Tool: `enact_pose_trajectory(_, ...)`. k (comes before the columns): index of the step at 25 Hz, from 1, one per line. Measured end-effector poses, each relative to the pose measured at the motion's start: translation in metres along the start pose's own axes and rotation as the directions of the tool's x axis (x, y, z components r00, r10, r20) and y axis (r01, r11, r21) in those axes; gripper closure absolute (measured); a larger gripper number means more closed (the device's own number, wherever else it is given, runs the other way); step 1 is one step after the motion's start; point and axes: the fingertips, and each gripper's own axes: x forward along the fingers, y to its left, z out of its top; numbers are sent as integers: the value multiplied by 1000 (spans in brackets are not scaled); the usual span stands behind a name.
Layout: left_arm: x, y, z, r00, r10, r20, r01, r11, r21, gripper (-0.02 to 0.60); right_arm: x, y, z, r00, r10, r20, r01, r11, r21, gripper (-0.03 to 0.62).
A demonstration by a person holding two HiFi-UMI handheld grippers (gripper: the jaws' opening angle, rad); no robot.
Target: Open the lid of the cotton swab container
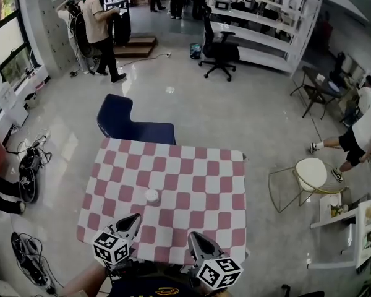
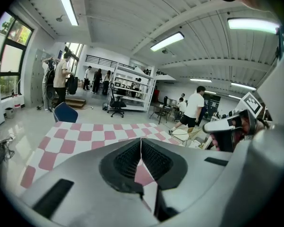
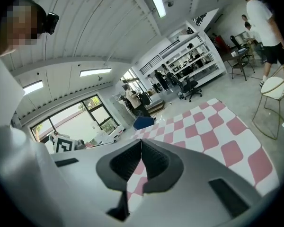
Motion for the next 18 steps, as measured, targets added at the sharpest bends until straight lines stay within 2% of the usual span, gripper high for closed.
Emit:
enact_pose_trajectory(6,44,45,-13,1000,-21,1,21,994,107,578,11,-10,5,998,-58,19,58,998,12,583)
enact_pose_trajectory(9,66,54,-25,999,-45,-30,49,985,167,578,15,-12,2,996,-89,9,89,996,27,583)
enact_pose_trajectory(13,85,60,-42,995,-77,-69,90,974,210,577,19,-12,-6,992,-126,-12,127,991,49,582)
enact_pose_trajectory(18,92,70,-53,994,-91,-68,104,969,223,560,27,-8,-10,988,-154,-23,155,986,58,583)
